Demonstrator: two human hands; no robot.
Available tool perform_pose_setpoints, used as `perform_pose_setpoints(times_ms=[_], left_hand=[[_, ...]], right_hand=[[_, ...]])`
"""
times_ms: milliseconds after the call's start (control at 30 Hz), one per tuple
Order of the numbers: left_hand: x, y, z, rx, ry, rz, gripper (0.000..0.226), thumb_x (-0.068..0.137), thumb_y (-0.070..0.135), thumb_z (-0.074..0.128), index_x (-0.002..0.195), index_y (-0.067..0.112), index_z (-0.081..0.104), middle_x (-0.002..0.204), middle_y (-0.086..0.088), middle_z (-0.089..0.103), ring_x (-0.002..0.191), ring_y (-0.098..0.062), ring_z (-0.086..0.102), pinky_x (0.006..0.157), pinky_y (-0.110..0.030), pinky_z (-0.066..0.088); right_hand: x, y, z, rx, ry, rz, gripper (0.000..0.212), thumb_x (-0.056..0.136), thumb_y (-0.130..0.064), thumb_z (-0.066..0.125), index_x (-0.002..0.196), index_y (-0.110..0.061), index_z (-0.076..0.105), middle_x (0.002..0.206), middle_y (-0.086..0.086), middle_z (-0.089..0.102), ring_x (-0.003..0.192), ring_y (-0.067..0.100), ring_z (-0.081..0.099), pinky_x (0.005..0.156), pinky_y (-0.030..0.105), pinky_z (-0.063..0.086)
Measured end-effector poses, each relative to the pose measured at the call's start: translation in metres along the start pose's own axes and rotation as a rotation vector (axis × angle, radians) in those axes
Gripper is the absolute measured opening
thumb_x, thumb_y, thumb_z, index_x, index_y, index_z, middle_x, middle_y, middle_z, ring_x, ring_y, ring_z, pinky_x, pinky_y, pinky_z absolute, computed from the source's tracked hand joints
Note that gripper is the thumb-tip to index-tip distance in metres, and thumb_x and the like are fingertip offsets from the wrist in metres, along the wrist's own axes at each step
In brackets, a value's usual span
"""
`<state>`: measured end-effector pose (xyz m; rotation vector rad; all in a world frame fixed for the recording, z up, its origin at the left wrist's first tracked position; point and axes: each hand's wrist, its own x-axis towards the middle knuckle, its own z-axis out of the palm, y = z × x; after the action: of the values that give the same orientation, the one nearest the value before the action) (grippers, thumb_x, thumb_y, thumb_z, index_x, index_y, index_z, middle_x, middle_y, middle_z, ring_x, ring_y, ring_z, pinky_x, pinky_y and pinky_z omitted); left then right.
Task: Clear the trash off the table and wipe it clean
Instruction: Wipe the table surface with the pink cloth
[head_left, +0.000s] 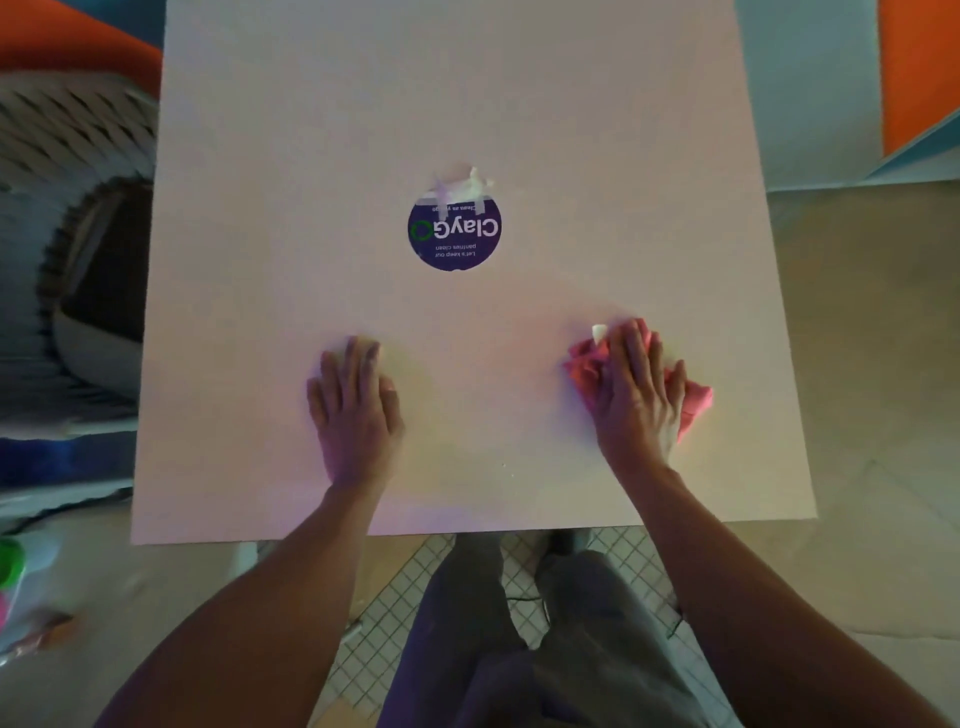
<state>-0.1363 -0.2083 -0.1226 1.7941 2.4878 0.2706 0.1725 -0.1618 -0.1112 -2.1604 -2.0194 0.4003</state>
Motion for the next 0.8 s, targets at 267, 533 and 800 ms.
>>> perform_pose_setpoints(times_ms=[267, 533, 800], left_hand=[[-0.001, 0.001, 0.007, 0.007, 0.062, 0.004, 0.047, 0.104, 0.030, 0.040, 0.150, 0.022, 0.045, 0.160, -0.001, 0.039, 0.150, -0.034, 0.029, 0.122, -0.049, 0.019], [-0.001, 0.000, 0.008, -0.011, 0.069, -0.009, 0.047, 0.103, 0.032, 0.039, 0.149, 0.022, 0.047, 0.160, -0.002, 0.041, 0.149, -0.036, 0.032, 0.120, -0.051, 0.022], [0.000, -0.001, 0.010, -0.028, 0.062, -0.001, 0.049, 0.101, 0.034, 0.041, 0.148, 0.022, 0.048, 0.159, -0.001, 0.041, 0.149, -0.035, 0.032, 0.121, -0.052, 0.021]], right_hand=[[0.003, 0.006, 0.005, 0.022, 0.112, 0.026, 0.060, 0.106, -0.051, 0.022, 0.146, -0.015, 0.049, 0.157, 0.003, 0.040, 0.146, 0.032, 0.034, 0.118, 0.059, 0.023], [0.000, -0.013, 0.012, 0.014, 0.059, 0.189, 0.051, 0.105, -0.034, 0.032, 0.153, -0.020, 0.036, 0.165, -0.003, 0.023, 0.152, 0.028, 0.017, 0.122, 0.055, 0.009], [-0.067, -0.071, 0.033, 0.018, -0.055, -0.048, 0.055, 0.103, -0.033, 0.044, 0.156, -0.023, 0.030, 0.167, -0.003, 0.016, 0.154, 0.026, 0.009, 0.122, 0.057, 0.004]])
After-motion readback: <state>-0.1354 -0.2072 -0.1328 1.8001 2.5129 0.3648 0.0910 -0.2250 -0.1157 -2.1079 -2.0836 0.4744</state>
